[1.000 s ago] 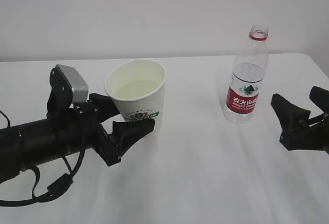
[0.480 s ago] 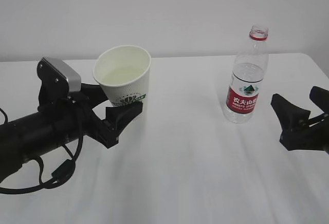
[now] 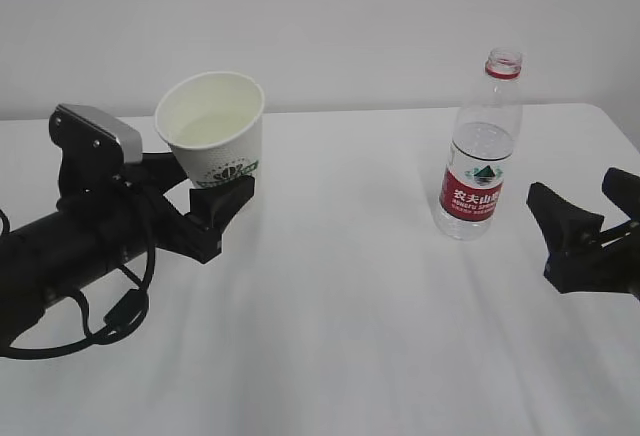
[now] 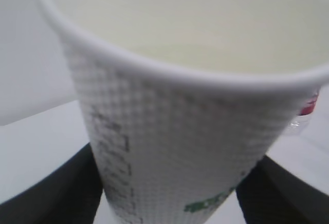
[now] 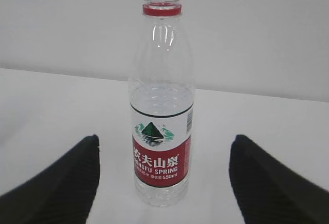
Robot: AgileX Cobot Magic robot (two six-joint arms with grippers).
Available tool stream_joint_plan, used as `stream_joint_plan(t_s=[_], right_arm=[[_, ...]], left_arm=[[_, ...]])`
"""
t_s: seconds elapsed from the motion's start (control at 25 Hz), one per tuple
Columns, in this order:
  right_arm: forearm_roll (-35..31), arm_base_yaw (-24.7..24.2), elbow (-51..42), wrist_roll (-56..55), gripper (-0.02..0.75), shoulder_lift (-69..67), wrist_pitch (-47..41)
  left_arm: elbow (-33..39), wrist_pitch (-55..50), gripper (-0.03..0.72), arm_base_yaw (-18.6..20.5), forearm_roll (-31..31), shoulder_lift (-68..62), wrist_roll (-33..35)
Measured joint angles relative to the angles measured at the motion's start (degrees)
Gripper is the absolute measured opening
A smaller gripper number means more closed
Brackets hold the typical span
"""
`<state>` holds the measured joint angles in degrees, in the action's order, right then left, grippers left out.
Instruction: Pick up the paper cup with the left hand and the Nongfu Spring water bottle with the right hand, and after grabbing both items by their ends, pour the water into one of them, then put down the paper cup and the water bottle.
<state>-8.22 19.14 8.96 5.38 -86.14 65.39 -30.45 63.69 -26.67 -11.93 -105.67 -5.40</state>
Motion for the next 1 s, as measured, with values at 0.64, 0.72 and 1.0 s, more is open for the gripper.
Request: stream_joint_plan(t_s=[0.64,0.72,1.0], right_arm=[[0.00,0.00,0.00,0.03,0.593,0.00,0.00],[0.00,0.00,0.00,0.03,0.594,0.00,0.00],[0.00,0.00,0.00,0.03,0.594,0.00,0.00]], left_arm=[[0.00,0.00,0.546,8.38,2.11,0.00,1.88],[0.00,0.00,0.546,9.68,2.14,0.00,1.88],[0.00,0.00,0.546,13.70,2.35,0.00,1.88]])
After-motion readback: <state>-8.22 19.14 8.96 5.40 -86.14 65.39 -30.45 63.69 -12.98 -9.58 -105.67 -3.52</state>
